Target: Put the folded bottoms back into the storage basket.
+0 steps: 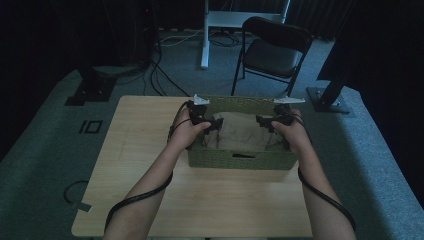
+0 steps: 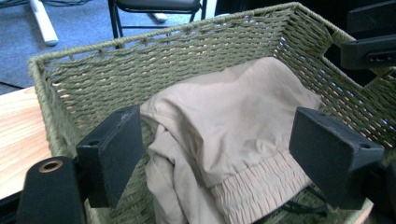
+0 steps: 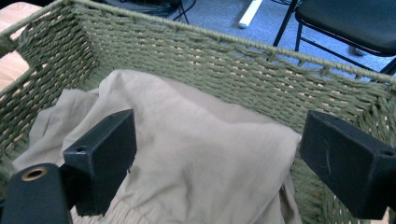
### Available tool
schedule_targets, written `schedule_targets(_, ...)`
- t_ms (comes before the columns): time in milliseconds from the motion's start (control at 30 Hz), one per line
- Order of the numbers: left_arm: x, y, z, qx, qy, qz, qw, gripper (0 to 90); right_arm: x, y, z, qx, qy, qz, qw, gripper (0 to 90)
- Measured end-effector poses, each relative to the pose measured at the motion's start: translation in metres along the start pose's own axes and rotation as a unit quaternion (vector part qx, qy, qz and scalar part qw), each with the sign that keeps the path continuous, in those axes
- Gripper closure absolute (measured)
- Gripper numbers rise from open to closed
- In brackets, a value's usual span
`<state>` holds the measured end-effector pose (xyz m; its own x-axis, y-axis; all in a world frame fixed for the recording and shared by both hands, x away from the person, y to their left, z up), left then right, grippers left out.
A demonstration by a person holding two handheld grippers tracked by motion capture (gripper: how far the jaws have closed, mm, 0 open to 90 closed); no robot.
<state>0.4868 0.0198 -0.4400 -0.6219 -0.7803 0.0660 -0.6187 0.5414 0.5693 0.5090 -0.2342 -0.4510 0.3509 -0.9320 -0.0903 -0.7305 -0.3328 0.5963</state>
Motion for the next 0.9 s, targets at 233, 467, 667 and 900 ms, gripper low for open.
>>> schedule_targets(233, 0.002, 0.014, 0.003, 0.005, 0.005, -0.001, 1.0, 18.7, -0.003, 0.013, 0.005, 0.011, 0.001, -0.004, 0.9999, 10.8)
schedule_targets(467, 0.007, 0.024, 0.01, 0.004, -0.003, 0.004, 1.0, 18.7, -0.011, 0.03, 0.009, 0.016, 0.004, -0.012, 0.9998, 10.8)
schedule_targets(667, 0.013, 0.031, 0.019, 0.003, -0.007, 0.011, 0.9999, 18.7, -0.013, 0.044, 0.014, 0.031, 0.003, -0.015, 0.9994, 10.8)
schedule_targets(900, 0.021, 0.039, 0.03, 0.007, -0.01, 0.014, 0.9998, 18.7, -0.013, 0.058, 0.027, 0.051, 0.008, 0.0, 0.9987, 10.9)
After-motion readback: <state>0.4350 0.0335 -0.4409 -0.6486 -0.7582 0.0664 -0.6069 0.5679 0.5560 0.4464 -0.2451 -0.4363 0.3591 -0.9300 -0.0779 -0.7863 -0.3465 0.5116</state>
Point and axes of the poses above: each handheld gripper's, and its own axes: y roughly backward along the jaws, z roughly out of its underside, x roughly to its right, the point moved 6 cm from there along -y, roughly forward along the jaws, and after that the axes turned 4 degrees about -y, right-handed, at the moved point
